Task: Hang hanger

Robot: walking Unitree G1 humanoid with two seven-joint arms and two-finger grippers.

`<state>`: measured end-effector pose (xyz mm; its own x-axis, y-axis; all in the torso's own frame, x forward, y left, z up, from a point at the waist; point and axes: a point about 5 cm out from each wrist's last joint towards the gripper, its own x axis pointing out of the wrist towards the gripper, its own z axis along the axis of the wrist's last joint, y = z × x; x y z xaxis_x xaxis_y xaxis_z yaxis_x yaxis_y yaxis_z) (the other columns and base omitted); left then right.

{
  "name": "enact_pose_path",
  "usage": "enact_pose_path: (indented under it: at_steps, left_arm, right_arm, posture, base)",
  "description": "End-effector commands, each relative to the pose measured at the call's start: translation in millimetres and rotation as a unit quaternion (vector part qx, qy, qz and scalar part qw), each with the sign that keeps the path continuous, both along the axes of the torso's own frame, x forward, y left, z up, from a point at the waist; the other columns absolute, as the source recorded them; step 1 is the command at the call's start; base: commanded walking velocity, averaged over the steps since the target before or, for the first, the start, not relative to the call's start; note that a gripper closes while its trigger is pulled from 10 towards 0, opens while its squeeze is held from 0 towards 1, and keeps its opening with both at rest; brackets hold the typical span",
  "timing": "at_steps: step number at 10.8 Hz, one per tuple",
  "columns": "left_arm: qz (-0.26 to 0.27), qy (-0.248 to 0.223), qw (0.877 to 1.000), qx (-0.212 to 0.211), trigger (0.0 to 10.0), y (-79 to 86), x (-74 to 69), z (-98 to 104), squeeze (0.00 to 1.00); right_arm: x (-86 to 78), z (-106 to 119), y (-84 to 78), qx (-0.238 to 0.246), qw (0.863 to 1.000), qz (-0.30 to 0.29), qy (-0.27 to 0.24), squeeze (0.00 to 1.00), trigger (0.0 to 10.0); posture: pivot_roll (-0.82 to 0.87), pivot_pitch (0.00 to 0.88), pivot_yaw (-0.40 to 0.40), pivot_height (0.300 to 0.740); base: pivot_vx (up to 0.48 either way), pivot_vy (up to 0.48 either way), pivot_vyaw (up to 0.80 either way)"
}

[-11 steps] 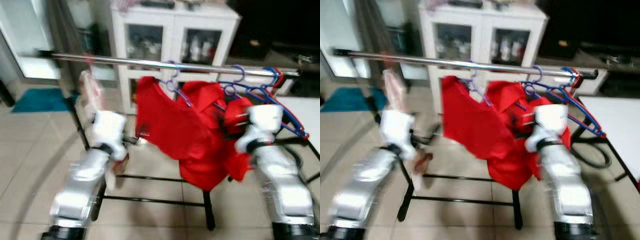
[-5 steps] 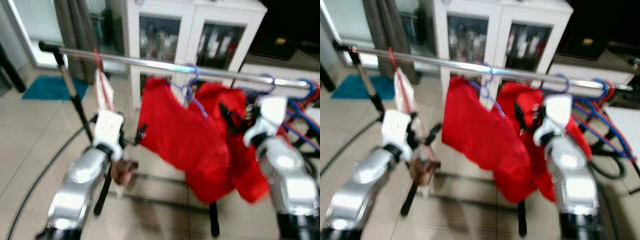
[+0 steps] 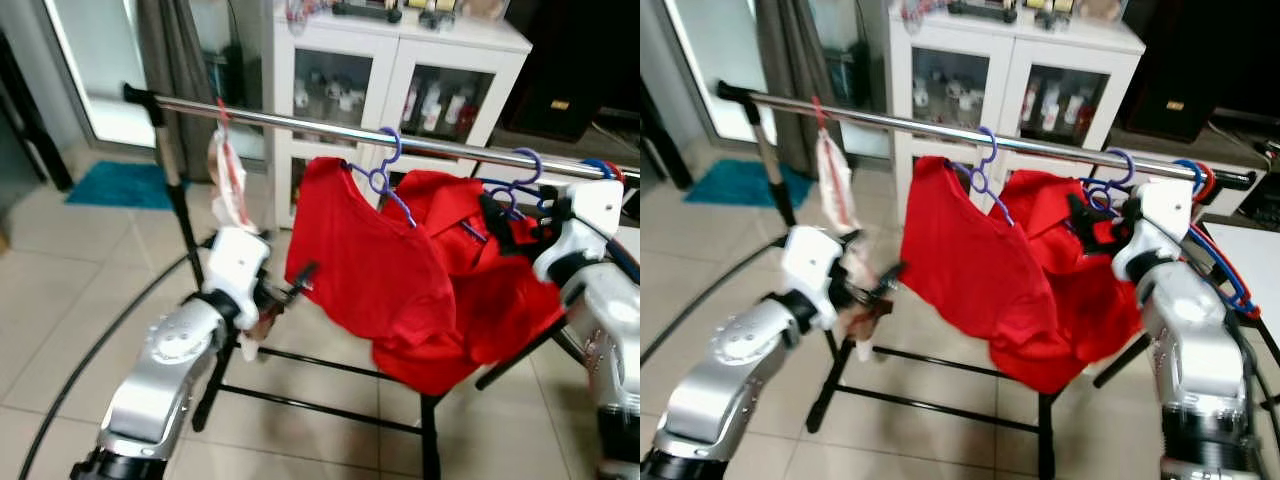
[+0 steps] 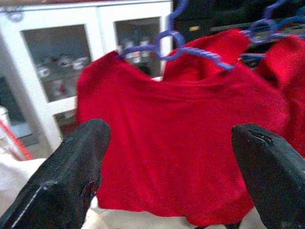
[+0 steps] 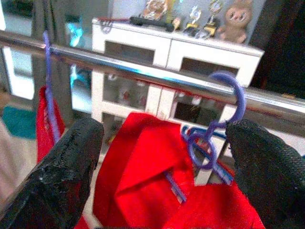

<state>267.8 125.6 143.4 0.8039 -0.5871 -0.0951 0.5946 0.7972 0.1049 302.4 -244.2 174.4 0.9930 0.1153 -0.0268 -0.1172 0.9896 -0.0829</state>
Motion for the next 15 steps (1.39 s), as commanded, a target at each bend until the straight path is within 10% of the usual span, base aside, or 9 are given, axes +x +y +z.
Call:
enact_pose_path:
  at_steps: [1, 3, 6, 7, 15]
  left_arm:
    - [-0.044, -0.007, 0.999, -0.007, 10.0, -9.6, 0.6, 9, 1.00]
    - [-0.168, 0.010, 0.986, 0.002, 10.0, -24.9, -6.0, 13, 1.00]
    - [-0.194, 0.009, 0.981, 0.004, 10.0, -29.3, -3.0, 15, 1.00]
    - [-0.203, 0.010, 0.979, 0.005, 10.0, -29.4, -3.8, 16, 1.00]
    - [-0.223, 0.019, 0.975, 0.009, 10.0, -28.7, -7.4, 14, 1.00]
  right_arm:
    - [5.0, 0, -6.1, -0.003, 1.000, -0.003, 0.014, 1.00, 10.0]
    - [32.2, 2, -13.6, 0.019, 0.999, 0.002, 0.051, 1.00, 10.0]
    - [57.1, 4, -21.3, 0.016, 0.996, 0.013, 0.083, 0.87, 10.0]
    - [64.2, 5, -27.4, 0.001, 0.994, 0.012, 0.104, 0.00, 10.0]
    - [59.3, 4, -17.4, 0.016, 0.972, 0.170, 0.160, 0.00, 10.0]
  posture:
    - [0.08, 0.000, -0.067, 0.740]
    - [0.07, 0.000, -0.057, 0.740]
    - [0.06, 0.000, -0.048, 0.740]
    - [0.06, 0.000, -0.051, 0.740]
    - [0.05, 0.000, -0.036, 0.740]
  base:
    - [0.000, 0.000, 0.00]
    - [0.000, 0.000, 0.00]
    - [0.000, 0.000, 0.00]
    - [0.000, 0.000, 0.00]
    - [0.000, 0.000, 0.00]
